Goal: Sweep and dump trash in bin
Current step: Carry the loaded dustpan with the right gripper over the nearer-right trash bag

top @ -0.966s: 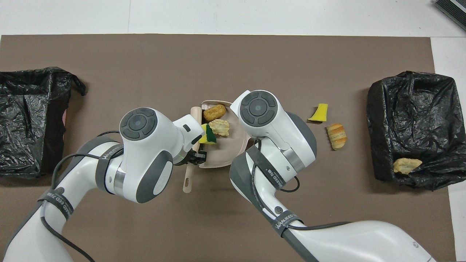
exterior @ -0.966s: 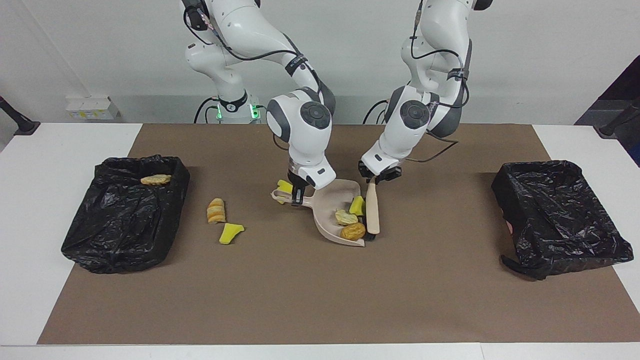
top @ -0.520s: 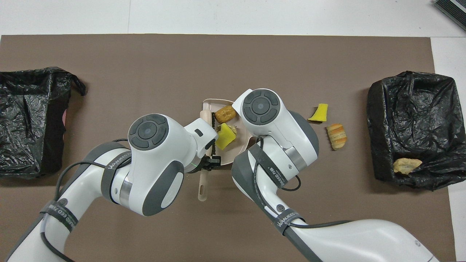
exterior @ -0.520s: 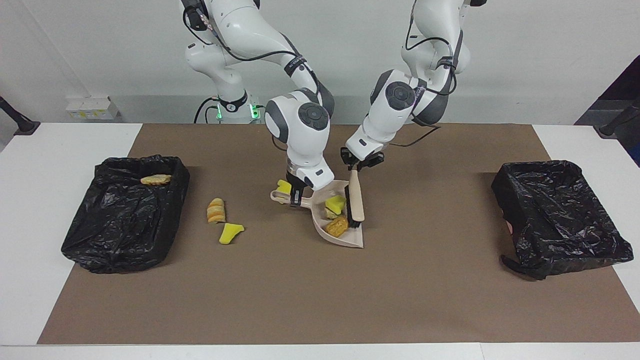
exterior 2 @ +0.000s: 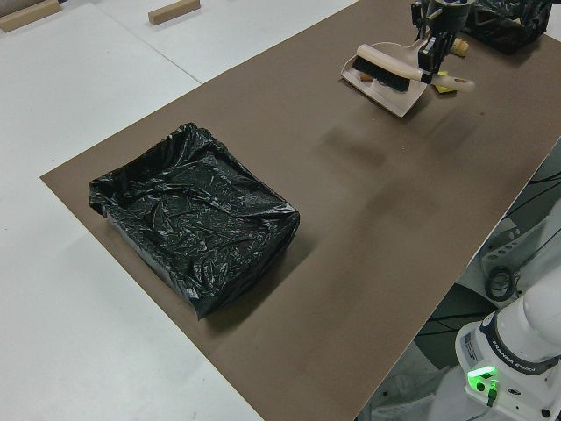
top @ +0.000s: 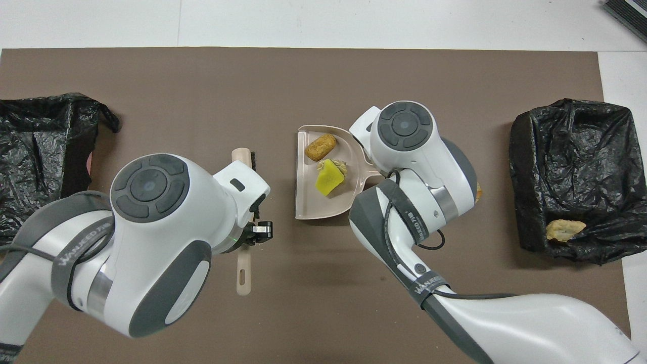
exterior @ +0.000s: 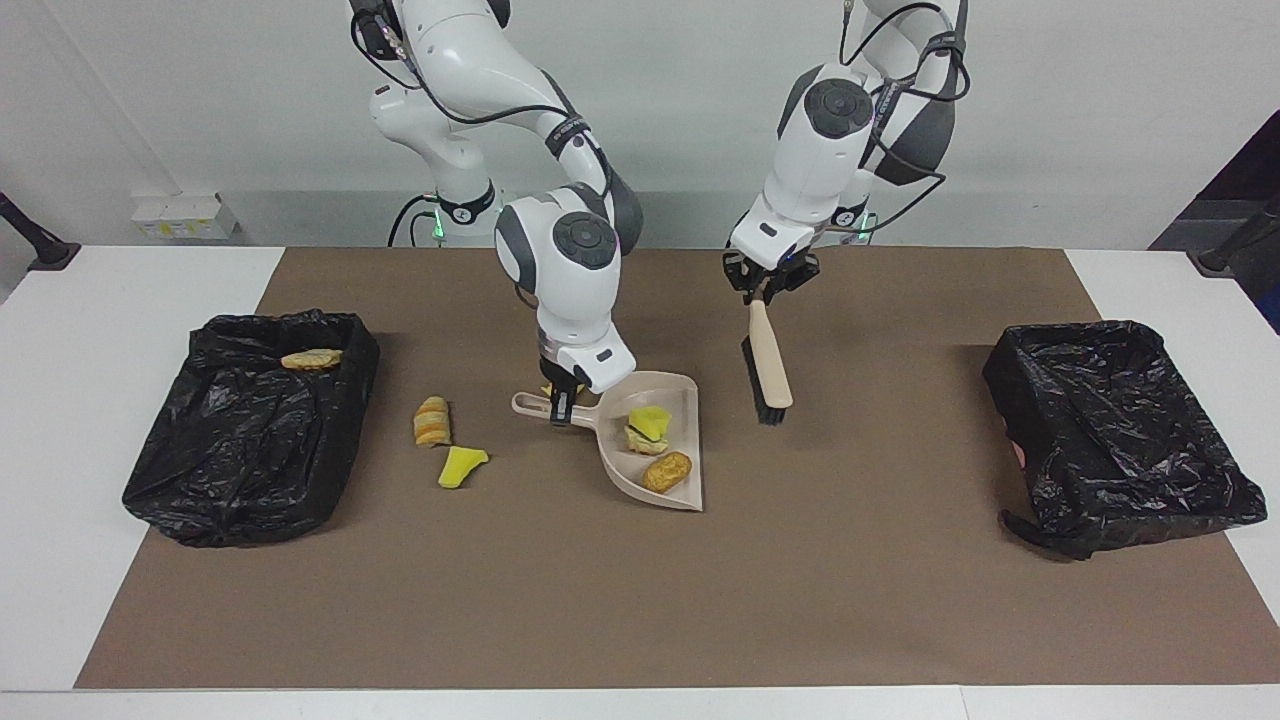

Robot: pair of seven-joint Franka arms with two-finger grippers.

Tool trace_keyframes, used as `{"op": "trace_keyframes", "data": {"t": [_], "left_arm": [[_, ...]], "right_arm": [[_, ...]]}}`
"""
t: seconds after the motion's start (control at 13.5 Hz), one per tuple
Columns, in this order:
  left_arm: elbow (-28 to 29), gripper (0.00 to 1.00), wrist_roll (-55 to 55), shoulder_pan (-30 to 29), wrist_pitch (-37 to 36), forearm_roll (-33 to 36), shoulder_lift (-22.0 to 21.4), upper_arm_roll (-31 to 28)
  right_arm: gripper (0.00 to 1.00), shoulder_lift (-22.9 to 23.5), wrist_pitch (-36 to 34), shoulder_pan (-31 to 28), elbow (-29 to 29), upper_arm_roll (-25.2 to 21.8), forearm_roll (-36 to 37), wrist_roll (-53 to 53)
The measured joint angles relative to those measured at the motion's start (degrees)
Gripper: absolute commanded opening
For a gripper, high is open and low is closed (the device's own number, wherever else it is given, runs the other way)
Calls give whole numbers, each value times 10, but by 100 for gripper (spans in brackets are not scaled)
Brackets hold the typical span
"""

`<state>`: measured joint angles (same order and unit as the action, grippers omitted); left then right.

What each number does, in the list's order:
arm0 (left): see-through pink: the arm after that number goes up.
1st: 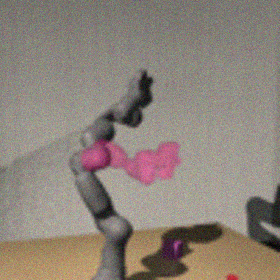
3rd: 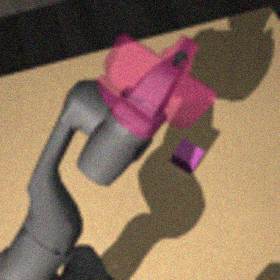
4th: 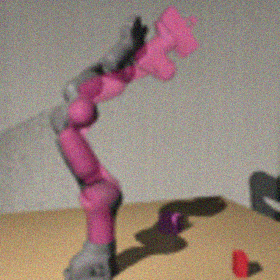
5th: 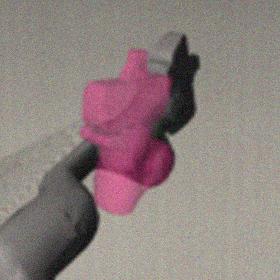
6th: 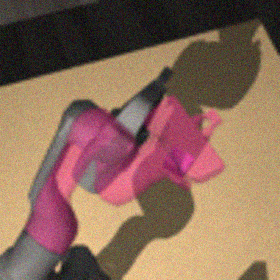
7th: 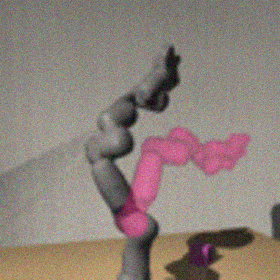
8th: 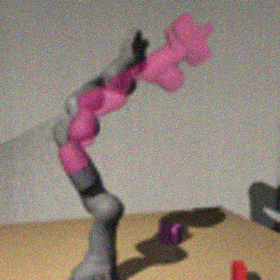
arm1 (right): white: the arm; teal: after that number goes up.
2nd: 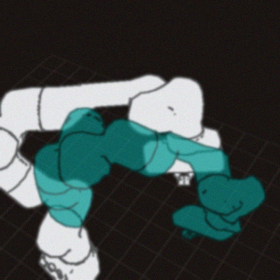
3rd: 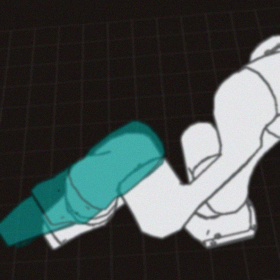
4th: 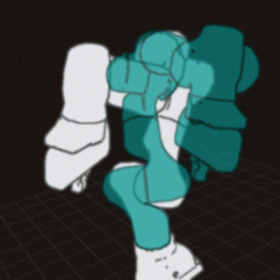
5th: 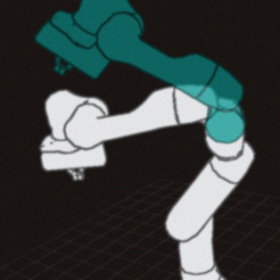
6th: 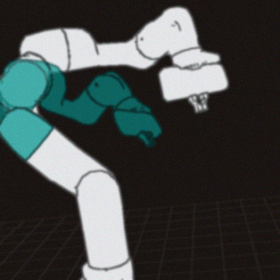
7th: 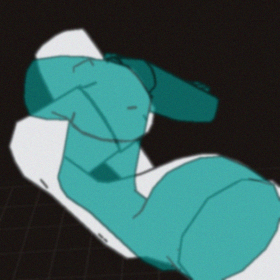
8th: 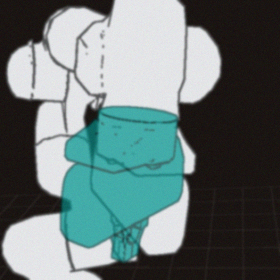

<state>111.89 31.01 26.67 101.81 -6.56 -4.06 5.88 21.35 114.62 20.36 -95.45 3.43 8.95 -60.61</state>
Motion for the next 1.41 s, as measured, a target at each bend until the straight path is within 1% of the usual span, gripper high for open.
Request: {"op": "trace_keyframes", "data": {"t": [0.15,0.3,0.45,0.52,0.74,0.97,1.19,1.26,1.41], "left_arm": [[31,0,50,33,-2,1,-24,8],[74,0,86,80,12,1,-42,13],[126,0,107,113,52,2,-43,14],[159,0,108,126,87,2,-43,15],[225,0,109,143,145,2,-43,15],[257,0,109,151,181,2,-43,15],[267,0,109,151,200,2,-43,12],[268,0,109,151,200,2,-43,11],[271,0,110,151,201,2,-43,9]], "right_arm": [[0,-11,-11,-35,13,-1,-34,-73],[0,-25,-47,-80,32,-2,-42,-134],[0,-33,-85,-120,51,-2,-57,-188],[0,-37,-101,-141,61,-2,-66,-212],[0,-49,-115,-197,79,-4,-72,-260],[0,-74,-133,-253,85,-8,-72,-288],[0,-79,-142,-338,85,-10,-70,-352],[0,-79,-142,-363,85,-11,-64,-374],[0,-79,-141,-405,85,-12,-25,-415]]}}
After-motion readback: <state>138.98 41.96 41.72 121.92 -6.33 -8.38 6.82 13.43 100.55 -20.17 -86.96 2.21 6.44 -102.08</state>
